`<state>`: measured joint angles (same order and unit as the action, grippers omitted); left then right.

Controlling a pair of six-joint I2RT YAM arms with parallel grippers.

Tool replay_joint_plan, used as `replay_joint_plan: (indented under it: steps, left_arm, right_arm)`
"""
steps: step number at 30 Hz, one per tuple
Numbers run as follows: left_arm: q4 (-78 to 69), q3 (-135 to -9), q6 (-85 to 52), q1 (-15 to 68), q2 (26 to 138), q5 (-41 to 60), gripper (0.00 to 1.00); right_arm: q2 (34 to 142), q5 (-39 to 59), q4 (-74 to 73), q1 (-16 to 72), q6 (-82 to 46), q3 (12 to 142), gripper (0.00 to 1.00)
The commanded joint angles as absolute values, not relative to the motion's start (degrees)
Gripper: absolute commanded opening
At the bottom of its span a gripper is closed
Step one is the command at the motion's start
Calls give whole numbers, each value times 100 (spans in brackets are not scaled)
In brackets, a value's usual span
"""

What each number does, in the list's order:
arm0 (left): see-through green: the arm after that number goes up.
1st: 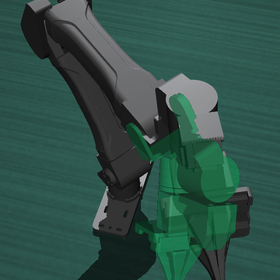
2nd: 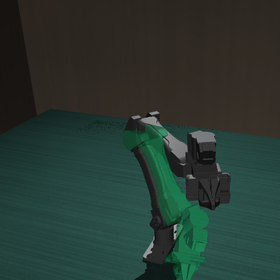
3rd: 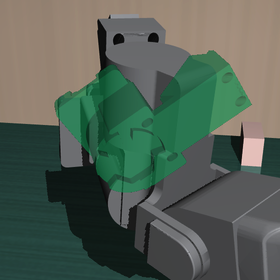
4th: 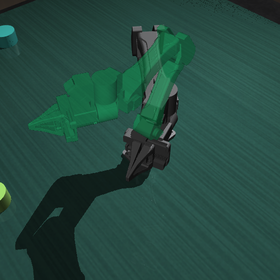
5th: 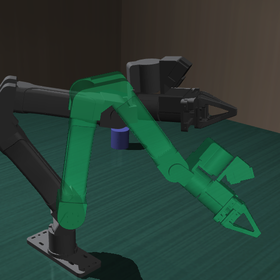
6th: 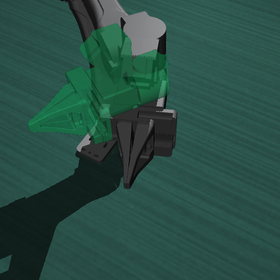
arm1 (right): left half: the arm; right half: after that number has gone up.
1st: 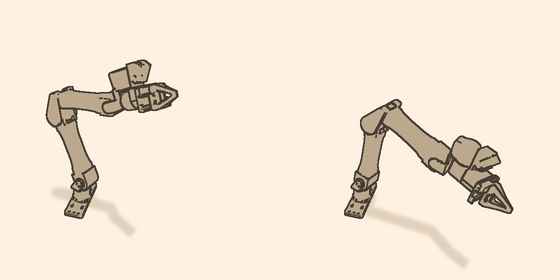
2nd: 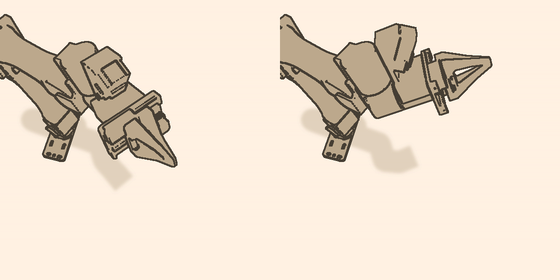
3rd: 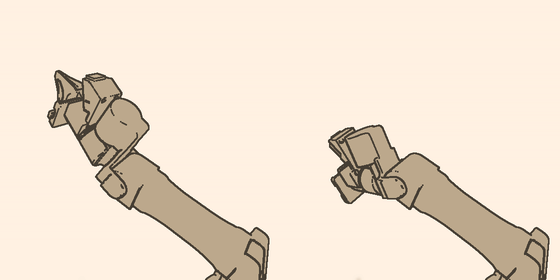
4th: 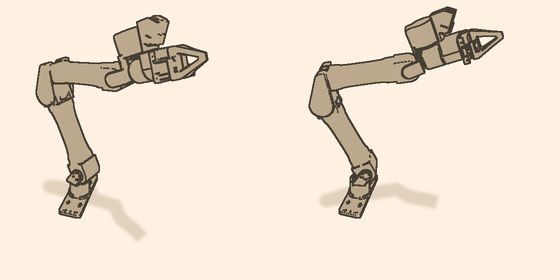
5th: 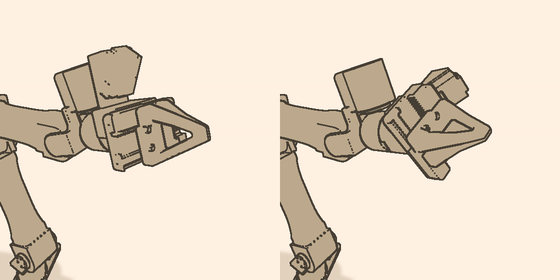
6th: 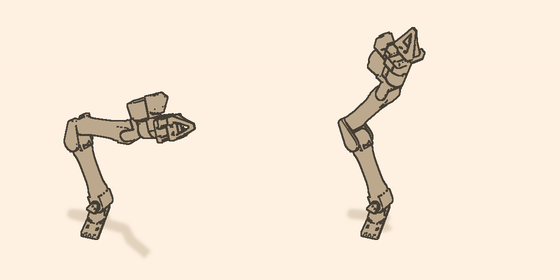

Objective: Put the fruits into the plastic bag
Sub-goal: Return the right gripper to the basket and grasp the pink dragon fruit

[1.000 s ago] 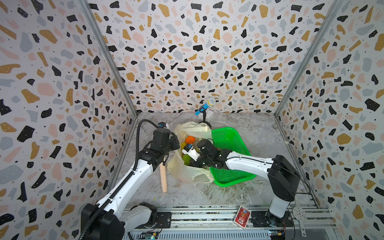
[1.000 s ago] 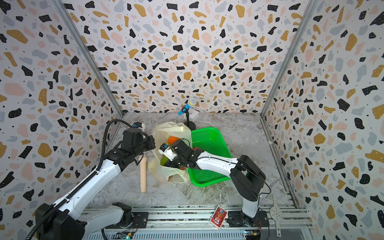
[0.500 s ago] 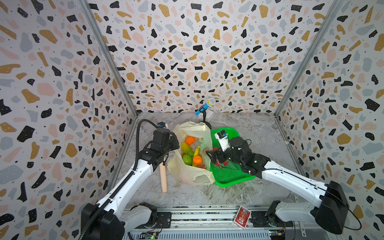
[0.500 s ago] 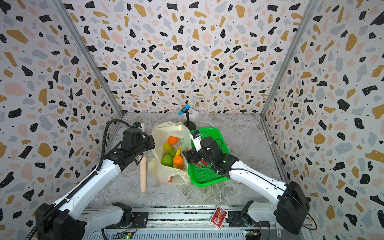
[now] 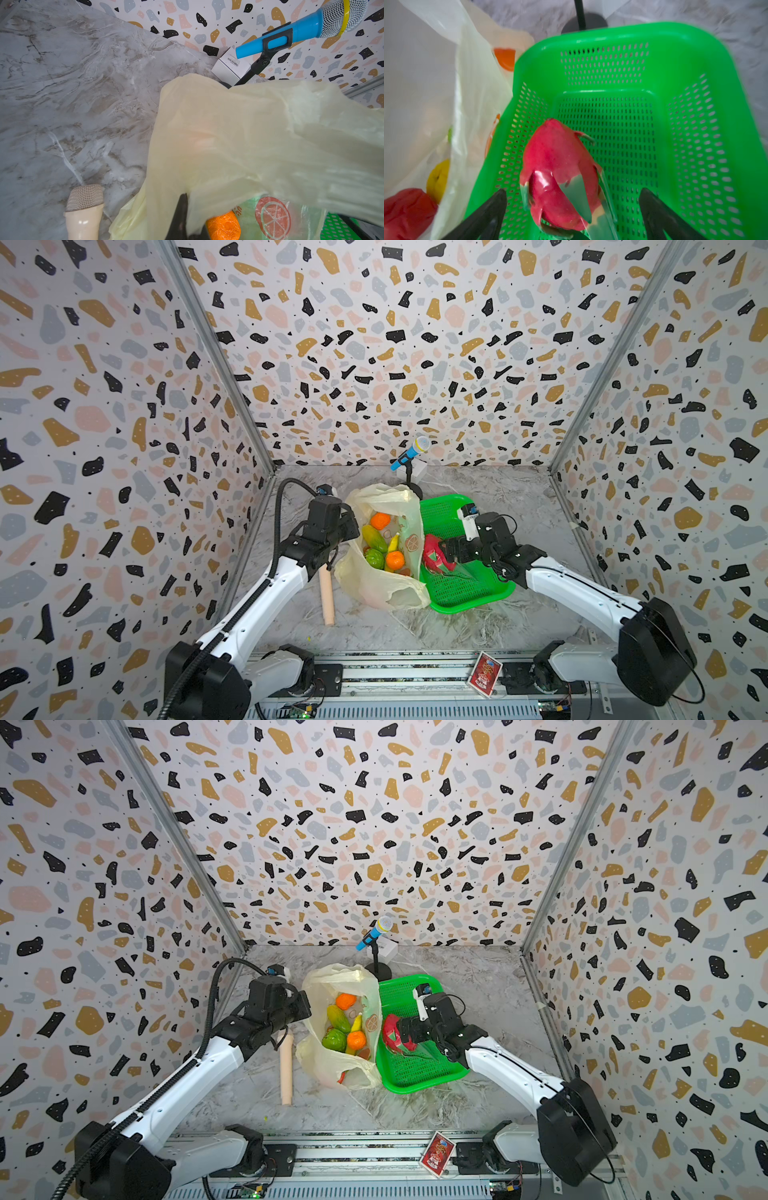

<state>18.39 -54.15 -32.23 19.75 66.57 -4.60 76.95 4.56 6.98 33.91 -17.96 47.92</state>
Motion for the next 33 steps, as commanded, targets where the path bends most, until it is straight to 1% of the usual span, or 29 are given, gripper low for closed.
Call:
replay_joint_plan:
  steps: [1,7,11,17,26,28,30,33]
  left_arm:
    - [1765,-5431,-3216,2004,6666,-494,0]
    - [1769,-5414,-3217,2012,6662,-492,0]
    - [1769,-5410,-3208,2004,6671,-499,0]
    - [1766,-5390,-3186,2004,6672,-501,0]
    - [1758,-5365,-3173,2004,6670,-501,0]
    - [1758,-5386,-3164,2004,6680,-501,0]
    - [1758,-5389,-3160,2004,6695,-501,0]
    - [1762,-5413,-3151,2005,6713,-492,0]
  right_arm:
    - [7948,808,1181,3399,-1375,5203,99]
    - [8257,867,1037,3400,-1318,5439,99]
    - [8570,864,1220,3443,-1309,5736,99]
    - [9146,674,1788,3635,-1230,6200,99]
    - [9884,93,2420,3796,-1453,6428,100]
    - [9967,-3,2427,3791,-1497,6436,98]
    - [9993,-42,2355,3791,-1559,6425,92]
    - [9912,32,2146,3788,-1610,6366,80]
